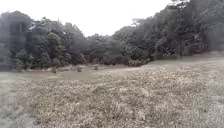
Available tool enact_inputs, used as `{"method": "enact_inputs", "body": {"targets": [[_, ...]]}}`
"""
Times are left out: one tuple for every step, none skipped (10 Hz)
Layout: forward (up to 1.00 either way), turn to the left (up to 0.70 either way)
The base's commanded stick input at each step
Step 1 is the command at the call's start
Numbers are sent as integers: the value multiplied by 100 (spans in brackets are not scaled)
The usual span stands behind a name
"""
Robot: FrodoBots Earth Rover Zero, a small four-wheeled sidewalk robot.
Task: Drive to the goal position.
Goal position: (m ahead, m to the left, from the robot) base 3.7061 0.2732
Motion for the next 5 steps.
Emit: {"method": "enact_inputs", "body": {"targets": [[0, 0], [0, 0], [0, 0], [0, 0], [0, 40]]}}
